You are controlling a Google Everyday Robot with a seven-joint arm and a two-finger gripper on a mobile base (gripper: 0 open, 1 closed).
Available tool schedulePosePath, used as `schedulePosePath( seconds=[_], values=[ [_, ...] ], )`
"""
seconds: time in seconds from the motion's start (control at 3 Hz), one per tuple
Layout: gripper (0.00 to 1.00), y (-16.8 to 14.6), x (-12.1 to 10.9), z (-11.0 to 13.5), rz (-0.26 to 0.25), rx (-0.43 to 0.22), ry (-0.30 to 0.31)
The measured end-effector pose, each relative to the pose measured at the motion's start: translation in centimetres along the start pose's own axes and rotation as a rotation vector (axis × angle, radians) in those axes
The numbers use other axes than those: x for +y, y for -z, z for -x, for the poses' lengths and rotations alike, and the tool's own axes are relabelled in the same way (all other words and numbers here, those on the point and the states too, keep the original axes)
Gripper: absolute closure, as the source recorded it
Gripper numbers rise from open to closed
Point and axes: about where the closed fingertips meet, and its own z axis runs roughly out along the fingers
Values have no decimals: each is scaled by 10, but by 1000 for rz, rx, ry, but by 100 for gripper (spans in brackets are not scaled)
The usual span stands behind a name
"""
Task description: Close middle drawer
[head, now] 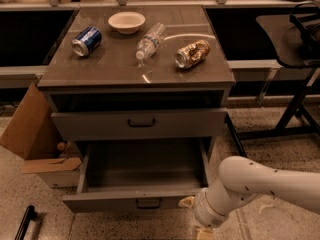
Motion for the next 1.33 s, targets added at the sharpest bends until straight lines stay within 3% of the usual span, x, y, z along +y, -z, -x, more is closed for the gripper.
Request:
schedulePosePath(
  seconds=[0.33,0.67,1.0,1.33],
  values=[
    [42,-20,-1,-22,18,5,-40],
    [73,-40,-9,-47,33,9,-94],
    [96,-39,-8,-45,33,9,-88],
    [100,-39,-7,-45,34,9,-88]
  ],
)
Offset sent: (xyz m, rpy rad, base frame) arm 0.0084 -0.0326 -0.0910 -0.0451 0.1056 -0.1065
